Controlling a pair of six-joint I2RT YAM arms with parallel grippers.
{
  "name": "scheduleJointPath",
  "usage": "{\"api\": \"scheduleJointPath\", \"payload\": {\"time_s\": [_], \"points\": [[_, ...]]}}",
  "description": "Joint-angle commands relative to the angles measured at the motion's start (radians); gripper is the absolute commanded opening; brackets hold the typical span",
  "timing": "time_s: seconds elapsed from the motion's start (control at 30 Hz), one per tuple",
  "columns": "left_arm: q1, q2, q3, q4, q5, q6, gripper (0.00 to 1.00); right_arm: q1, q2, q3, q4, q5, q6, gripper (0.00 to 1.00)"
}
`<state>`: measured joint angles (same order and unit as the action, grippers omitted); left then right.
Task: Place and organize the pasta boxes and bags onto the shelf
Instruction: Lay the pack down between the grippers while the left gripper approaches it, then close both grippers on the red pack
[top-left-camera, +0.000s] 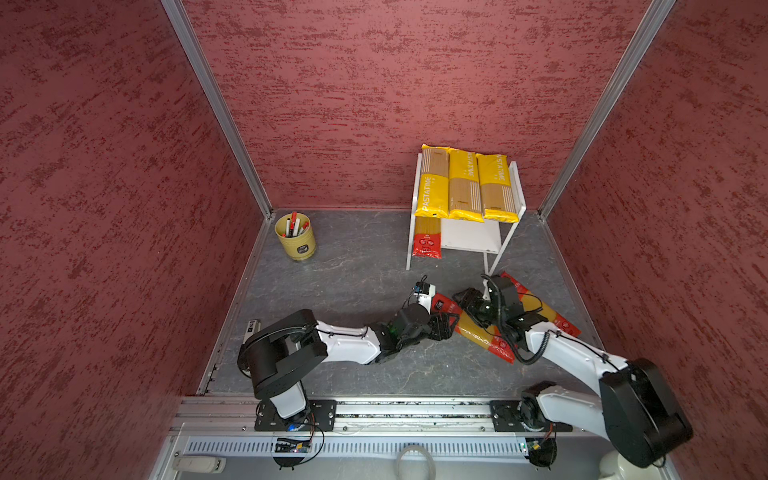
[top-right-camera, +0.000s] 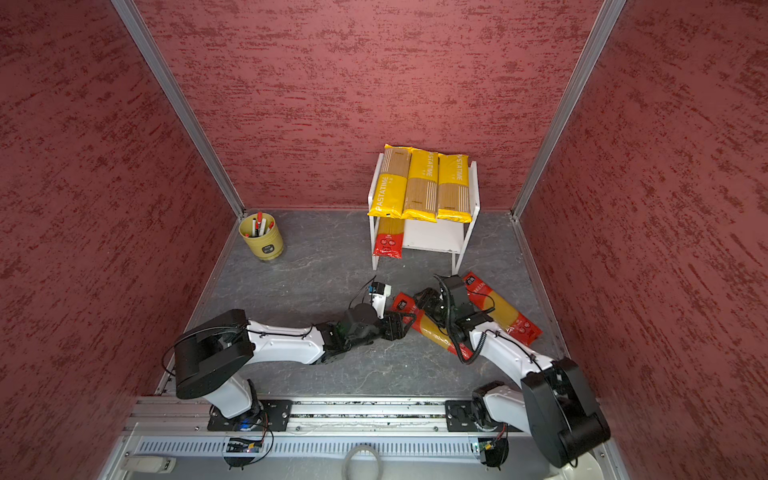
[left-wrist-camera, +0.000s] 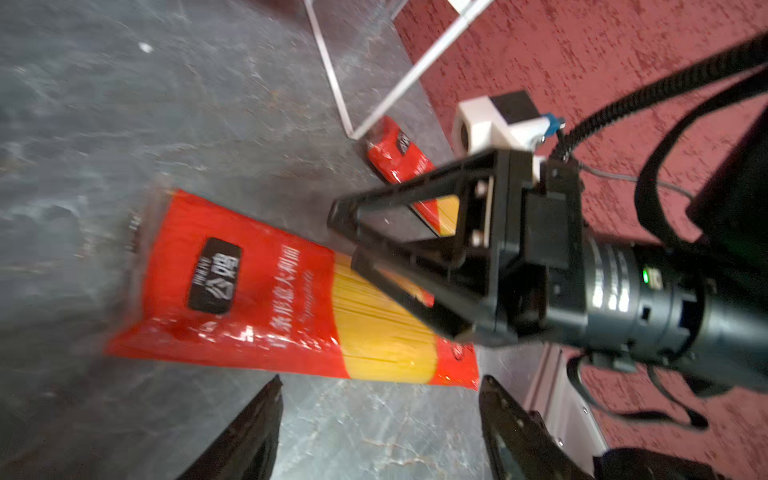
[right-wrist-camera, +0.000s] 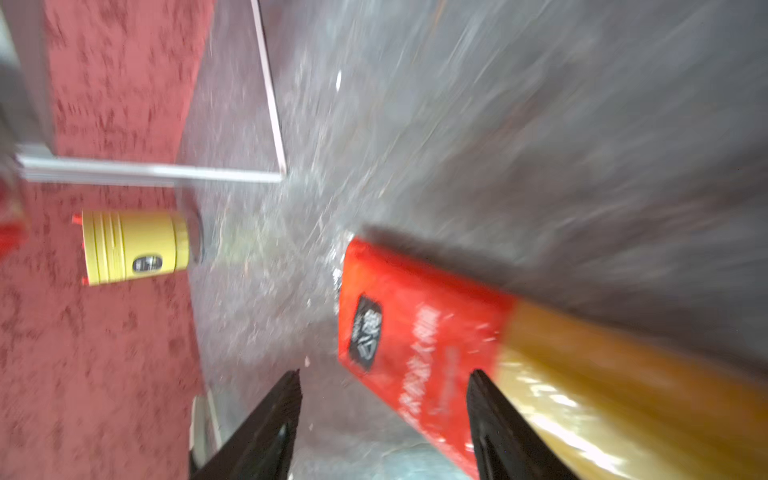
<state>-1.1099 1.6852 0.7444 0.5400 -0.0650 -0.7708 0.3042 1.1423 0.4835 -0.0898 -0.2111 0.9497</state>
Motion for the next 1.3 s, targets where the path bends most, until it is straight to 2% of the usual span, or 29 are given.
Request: {"api": "scheduleJointPath", "payload": {"time_s": [0.0,0.1,0.2,0.37,0.5,0.63,0.77,0.97,1.13,1.27], "points": [[-0.026,0.057,0.033,-0.006,0.066,0.002,0.73,-0.081,-0.036,0.013,-0.269,0.097,-0.169,0.67],[-0.029,0.072,0.06,-0.03,0.081,0.004,0.73,-0.155,-0.018,0.033,-0.308,0.17,-0.23,0.69],[-0.025,0.095,0.075,-0.052,0.106,-0.019,0.73,-0.197,0.027,0.046,-0.279,0.185,-0.261,0.7],[0.008,0.123,0.051,-0.03,0.143,-0.089,0.73,-0.221,0.089,0.046,-0.242,0.097,-0.276,0.69],[0.045,0.167,0.071,-0.036,0.189,-0.13,0.72,-0.212,0.042,-0.016,-0.218,0.005,-0.224,0.66],[0.098,0.206,0.084,-0.03,0.213,-0.199,0.7,-0.162,-0.032,-0.082,-0.2,-0.047,-0.138,0.66],[0.131,0.236,0.129,-0.093,0.193,-0.247,0.7,-0.033,-0.058,-0.131,-0.136,-0.077,-0.013,0.66],[0.215,0.208,0.12,-0.122,0.152,-0.206,0.7,0.17,-0.001,-0.124,0.02,-0.087,0.139,0.66],[0.293,0.141,0.07,-0.144,0.163,-0.172,0.69,0.215,0.046,-0.077,0.061,-0.138,0.13,0.67],[0.298,0.041,0.02,-0.229,0.144,-0.13,0.7,0.161,-0.039,-0.086,-0.064,-0.078,0.034,0.69]]}}
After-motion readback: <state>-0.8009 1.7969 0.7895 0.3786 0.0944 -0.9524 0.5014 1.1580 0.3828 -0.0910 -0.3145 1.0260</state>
